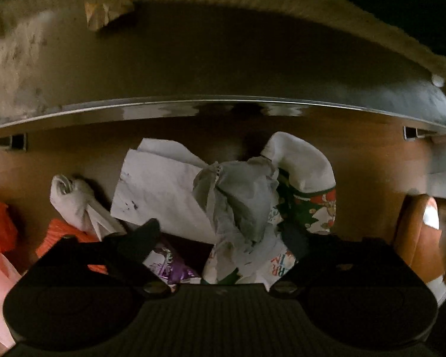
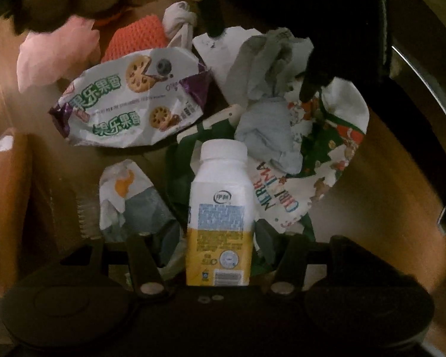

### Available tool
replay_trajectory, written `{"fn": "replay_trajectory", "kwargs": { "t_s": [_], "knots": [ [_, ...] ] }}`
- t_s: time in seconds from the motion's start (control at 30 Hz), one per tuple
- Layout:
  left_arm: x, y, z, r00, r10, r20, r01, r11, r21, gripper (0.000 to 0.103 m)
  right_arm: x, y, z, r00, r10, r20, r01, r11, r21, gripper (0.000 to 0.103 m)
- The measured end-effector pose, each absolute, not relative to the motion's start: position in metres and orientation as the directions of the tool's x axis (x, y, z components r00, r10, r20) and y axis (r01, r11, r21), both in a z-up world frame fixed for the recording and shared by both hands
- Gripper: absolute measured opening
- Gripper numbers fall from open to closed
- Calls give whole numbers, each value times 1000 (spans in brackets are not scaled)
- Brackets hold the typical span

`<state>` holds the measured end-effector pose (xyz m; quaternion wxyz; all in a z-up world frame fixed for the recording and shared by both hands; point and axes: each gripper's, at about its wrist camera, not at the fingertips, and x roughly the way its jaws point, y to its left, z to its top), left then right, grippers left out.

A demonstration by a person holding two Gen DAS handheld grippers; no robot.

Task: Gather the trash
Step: 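Grasp the white milk bottle with right tool while left tool grasps crumpled foil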

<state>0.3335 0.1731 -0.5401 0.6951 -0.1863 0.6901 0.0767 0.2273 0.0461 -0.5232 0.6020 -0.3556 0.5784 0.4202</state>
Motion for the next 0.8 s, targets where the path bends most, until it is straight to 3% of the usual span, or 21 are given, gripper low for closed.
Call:
{"fn": "replay_trajectory", "kwargs": {
  "t_s": [0.23, 0.33, 0.8],
  "knots": [
    [332, 177, -548, 25, -182, -983, -396, 901, -177, 33, 235, 48, -525, -9, 115, -993, -908, 415, 56, 49],
    [329, 180, -545, 34, -194, -980, -412, 891, -191, 24, 235, 50, -521, -2, 119, -993, -909, 414, 52, 49],
    [291, 180, -458, 117, -170, -979, -435, 877, -204, 20, 260, 31, -444, 25, 111, -993, -734, 677, 57, 49]
  ]
}}
